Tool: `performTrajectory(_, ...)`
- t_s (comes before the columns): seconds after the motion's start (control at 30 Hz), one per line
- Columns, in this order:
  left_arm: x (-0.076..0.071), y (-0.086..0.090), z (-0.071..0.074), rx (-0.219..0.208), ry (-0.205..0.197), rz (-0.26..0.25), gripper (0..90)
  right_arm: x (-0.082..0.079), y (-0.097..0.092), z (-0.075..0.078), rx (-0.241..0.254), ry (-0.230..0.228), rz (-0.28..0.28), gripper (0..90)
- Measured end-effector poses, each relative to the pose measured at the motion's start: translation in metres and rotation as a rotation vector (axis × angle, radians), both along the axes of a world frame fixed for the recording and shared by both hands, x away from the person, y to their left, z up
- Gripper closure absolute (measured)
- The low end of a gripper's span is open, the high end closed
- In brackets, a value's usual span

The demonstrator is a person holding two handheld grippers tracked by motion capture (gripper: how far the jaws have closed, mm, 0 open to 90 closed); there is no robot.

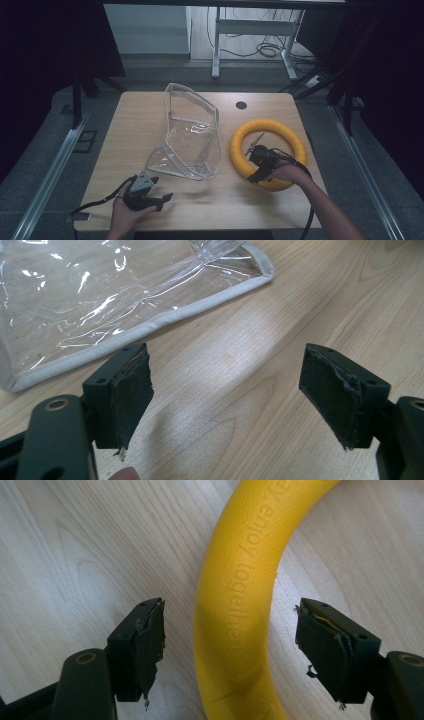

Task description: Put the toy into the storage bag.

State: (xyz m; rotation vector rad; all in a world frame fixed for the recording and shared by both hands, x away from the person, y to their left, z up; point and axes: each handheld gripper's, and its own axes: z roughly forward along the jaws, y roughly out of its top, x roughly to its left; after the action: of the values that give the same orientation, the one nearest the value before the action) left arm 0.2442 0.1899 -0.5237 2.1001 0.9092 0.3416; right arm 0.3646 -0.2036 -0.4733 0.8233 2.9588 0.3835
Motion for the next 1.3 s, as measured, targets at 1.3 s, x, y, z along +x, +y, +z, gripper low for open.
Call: performTrajectory(1.3, 0.0, -0.001, -0.002, 0.007, 0.003, -0.001, 21.0, 0.02, -0.005, 0.0, 0.023, 0.121, 0.009, 50.7)
